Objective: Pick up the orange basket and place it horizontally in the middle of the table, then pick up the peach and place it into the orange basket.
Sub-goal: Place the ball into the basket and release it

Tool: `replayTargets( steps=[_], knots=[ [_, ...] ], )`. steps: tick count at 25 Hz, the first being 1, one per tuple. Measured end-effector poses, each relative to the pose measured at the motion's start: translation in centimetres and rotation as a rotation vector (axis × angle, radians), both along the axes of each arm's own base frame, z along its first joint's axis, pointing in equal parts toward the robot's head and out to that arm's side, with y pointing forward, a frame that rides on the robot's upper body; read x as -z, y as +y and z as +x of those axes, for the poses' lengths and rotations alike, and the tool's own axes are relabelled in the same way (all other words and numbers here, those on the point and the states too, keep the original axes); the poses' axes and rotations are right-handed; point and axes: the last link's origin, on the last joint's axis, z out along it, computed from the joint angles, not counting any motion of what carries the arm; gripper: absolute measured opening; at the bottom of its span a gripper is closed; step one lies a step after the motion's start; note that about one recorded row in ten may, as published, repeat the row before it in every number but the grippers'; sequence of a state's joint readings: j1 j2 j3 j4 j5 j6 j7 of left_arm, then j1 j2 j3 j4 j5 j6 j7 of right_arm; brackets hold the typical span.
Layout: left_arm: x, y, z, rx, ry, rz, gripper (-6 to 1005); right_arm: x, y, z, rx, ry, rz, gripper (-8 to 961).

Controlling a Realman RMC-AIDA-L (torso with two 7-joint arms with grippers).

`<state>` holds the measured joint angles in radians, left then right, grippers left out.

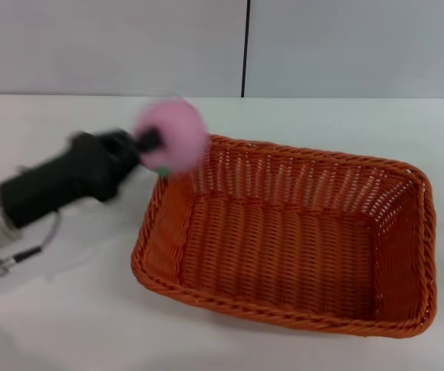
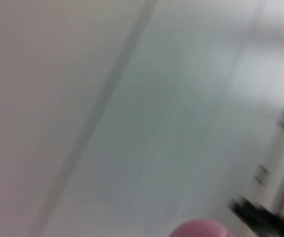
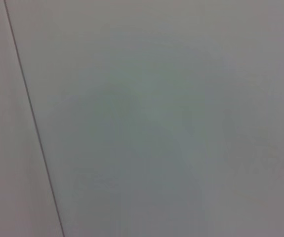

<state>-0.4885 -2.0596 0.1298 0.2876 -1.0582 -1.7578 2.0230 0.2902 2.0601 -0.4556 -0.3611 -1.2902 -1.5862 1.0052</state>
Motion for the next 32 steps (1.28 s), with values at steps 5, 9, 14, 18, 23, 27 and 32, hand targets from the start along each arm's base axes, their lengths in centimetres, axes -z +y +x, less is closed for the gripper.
replayTargets(
  steps=[5,9,14,18,23,27,32],
  knots=[
    [3.4,-0.2,2.0,0.142,0.13,-0.225,50,0.0,0.1,-0.1,-0.002,0.0,0.0,433],
    [4.0,-0.2,2.1,0.153,0.16,-0.252,56,0.0,0.2,-0.1,-0.005,-0.001,-0.001,433],
    [4.3,0.0,1.2,0.107,0.209,-0.243,62,0.1,0.2,-0.2,-0.007,-0.001,-0.004,433],
    [4.1,0.1,0.2,0.067,0.237,-0.225,68,0.2,0.1,-0.2,-0.004,0.004,-0.007,434],
    [3.5,0.2,-0.4,0.05,0.255,-0.201,75,0.4,0.1,-0.2,-0.003,0.009,-0.009,434],
    [3.1,0.3,-0.8,0.043,0.272,-0.187,80,0.3,0.1,-0.2,-0.006,0.011,-0.008,434],
    [2.5,0.4,-1.1,0.034,0.289,-0.172,82,0.3,0.1,-0.2,-0.007,0.012,-0.007,434]
  ],
)
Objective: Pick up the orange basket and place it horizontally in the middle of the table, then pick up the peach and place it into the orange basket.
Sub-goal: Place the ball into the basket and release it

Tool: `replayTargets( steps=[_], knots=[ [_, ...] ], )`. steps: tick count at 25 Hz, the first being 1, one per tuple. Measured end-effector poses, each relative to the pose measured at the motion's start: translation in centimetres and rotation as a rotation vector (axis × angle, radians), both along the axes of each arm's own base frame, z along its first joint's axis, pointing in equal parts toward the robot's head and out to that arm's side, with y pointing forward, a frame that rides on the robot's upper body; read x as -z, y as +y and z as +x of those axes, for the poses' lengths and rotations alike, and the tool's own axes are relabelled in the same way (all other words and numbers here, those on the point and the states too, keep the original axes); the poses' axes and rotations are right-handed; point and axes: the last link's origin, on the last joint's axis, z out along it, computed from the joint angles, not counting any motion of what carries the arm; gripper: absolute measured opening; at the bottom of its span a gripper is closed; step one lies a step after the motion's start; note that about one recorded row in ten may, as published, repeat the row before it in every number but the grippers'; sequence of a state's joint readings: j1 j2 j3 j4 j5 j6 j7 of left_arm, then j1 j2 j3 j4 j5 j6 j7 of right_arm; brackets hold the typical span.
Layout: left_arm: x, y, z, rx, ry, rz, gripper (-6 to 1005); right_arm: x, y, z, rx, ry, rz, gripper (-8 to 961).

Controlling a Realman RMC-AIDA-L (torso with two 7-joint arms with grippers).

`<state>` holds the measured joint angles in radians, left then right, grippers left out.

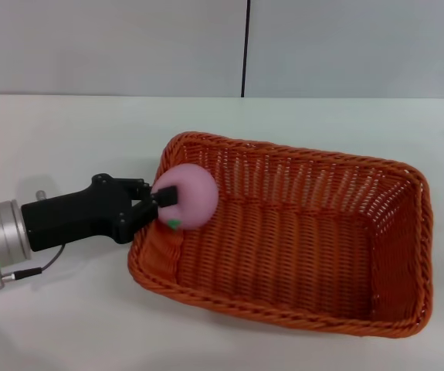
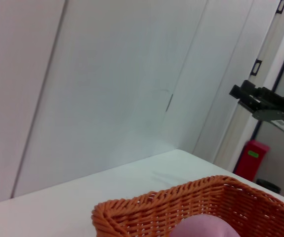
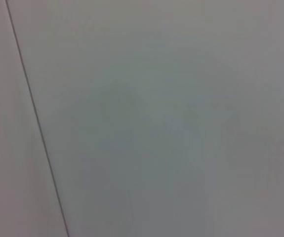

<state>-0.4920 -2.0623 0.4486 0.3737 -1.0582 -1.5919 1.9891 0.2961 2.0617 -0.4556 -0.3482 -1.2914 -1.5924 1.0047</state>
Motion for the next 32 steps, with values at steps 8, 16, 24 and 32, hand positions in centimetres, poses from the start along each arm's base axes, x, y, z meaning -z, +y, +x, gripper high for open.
replayTargets(
  steps=[8,16,24,32],
  knots=[
    [-1.0,0.2,-0.7,-0.026,0.012,0.035,86,0.0,-0.1,0.0,0.0,0.001,0.001,433],
    [-2.5,0.0,-1.9,-0.08,0.001,0.116,223,0.0,-0.1,0.1,0.002,0.001,0.001,434],
    [-2.9,-0.4,-1.8,-0.072,-0.03,0.135,399,0.0,0.0,0.1,0.005,-0.001,-0.001,434],
    [-3.9,-0.8,-1.3,-0.05,-0.119,0.211,566,0.1,0.1,0.0,0.004,-0.002,-0.004,433]
  ],
)
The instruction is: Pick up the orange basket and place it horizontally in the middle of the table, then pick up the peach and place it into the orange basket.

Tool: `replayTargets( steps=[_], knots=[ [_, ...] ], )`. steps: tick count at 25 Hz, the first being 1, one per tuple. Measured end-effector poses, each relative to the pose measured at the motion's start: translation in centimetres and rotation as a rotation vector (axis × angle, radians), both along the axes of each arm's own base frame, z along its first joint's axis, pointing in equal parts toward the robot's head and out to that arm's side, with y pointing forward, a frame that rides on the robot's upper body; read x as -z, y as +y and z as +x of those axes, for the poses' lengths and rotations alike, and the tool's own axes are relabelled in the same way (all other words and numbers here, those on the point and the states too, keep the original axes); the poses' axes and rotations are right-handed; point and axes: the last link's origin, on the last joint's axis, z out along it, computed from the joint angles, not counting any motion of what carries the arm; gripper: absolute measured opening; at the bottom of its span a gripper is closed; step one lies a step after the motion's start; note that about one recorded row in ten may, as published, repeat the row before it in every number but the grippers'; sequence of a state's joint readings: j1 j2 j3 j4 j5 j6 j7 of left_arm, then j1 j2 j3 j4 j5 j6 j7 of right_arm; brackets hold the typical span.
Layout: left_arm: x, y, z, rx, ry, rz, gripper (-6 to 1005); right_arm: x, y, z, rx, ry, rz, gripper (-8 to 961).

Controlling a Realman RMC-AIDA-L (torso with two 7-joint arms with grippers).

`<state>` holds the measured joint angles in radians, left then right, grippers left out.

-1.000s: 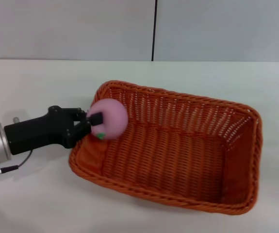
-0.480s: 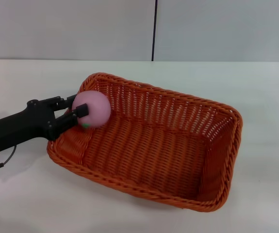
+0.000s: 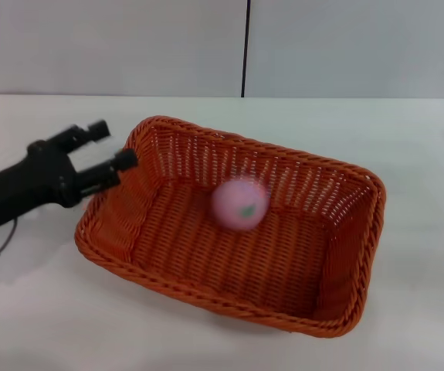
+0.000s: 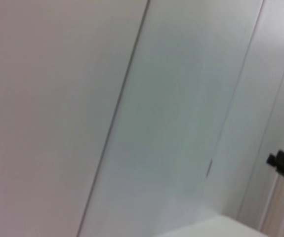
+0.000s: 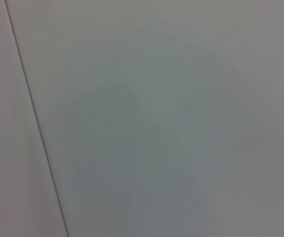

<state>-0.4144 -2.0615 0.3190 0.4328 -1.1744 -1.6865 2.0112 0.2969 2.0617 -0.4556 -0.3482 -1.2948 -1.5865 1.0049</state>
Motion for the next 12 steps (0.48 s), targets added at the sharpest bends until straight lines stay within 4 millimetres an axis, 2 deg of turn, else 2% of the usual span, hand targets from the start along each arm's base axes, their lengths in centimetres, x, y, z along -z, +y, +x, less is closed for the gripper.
replayTargets(
  steps=[2,4,7,8,9,12],
  knots=[
    [-0.3,-0.1,-0.1,-0.003,-0.013,0.029,630,0.0,0.0,0.0,0.001,0.0,0.001,433],
    [-1.2,-0.7,-0.6,-0.032,-0.079,0.158,689,0.0,-0.1,0.0,0.002,0.001,0.003,433],
    [-1.8,-1.2,-1.0,-0.051,-0.121,0.244,771,-0.2,-0.1,0.1,0.006,0.004,0.009,433],
    [-2.7,-2.2,-1.8,-0.086,-0.173,0.387,799,-0.2,-0.1,0.2,0.008,0.006,0.014,433],
    [-2.9,-2.5,-2.0,-0.1,-0.187,0.425,826,-0.3,-0.1,0.2,0.011,0.008,0.019,433],
    [-3.7,-3.8,-3.1,-0.192,-0.254,0.617,819,-0.6,-0.2,0.5,0.03,0.029,0.048,433]
  ],
)
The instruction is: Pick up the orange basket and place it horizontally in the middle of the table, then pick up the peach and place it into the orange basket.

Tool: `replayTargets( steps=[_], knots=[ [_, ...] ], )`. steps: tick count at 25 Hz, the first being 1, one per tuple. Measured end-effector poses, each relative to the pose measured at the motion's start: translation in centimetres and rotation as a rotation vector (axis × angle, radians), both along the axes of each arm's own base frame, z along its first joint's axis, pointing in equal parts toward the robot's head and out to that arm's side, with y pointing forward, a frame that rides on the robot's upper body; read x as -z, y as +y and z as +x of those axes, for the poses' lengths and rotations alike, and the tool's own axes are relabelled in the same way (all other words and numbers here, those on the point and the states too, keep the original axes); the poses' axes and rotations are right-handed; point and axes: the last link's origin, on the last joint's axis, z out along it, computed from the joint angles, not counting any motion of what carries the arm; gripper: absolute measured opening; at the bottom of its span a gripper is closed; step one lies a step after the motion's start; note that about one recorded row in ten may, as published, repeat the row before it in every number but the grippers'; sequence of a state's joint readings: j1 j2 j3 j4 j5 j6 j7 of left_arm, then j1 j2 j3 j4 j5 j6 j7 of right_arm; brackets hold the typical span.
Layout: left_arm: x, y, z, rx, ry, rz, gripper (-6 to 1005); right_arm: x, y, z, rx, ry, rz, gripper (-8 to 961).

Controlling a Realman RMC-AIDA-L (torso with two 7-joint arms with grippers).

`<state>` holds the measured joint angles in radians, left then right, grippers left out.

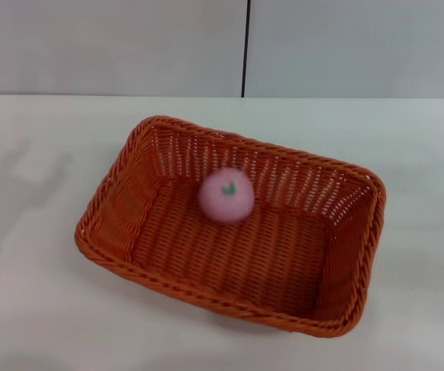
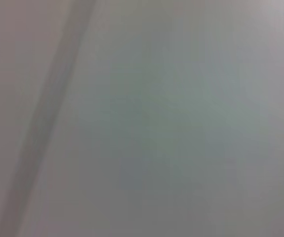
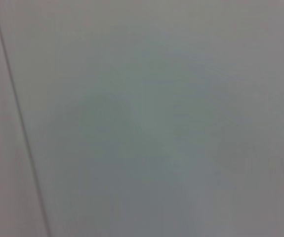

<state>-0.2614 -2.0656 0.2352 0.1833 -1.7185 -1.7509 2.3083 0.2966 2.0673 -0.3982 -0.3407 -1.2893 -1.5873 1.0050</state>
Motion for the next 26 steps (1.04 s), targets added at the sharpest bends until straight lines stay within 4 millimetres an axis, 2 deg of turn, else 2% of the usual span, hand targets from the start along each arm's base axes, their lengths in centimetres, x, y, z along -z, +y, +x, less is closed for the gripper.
replayTargets(
  steps=[4,9,15,17,19,20,26],
  knots=[
    [-0.6,-2.0,-1.6,-0.165,-0.08,0.243,819,-0.2,-0.1,0.5,0.033,0.017,0.05,434],
    [-1.0,-2.8,-2.6,-0.281,-0.102,0.382,819,-0.6,-0.2,1.1,0.08,0.035,0.128,434],
    [-1.1,-2.7,-2.7,-0.299,-0.11,0.4,819,-0.6,-0.1,1.5,0.127,0.054,0.183,434],
    [-1.0,-1.9,-2.4,-0.291,-0.116,0.4,819,-0.6,0.0,1.5,0.132,0.054,0.183,433],
    [-1.0,-1.9,-2.4,-0.291,-0.116,0.4,819,-0.7,0.1,1.6,0.137,0.055,0.188,433],
    [-0.8,-1.1,-2.0,-0.28,-0.122,0.387,819,-0.8,0.2,1.6,0.14,0.057,0.192,433],
    [-0.4,-0.1,-1.5,-0.273,-0.131,0.367,819,-1.1,0.4,1.8,0.158,0.06,0.217,433]
  ],
)
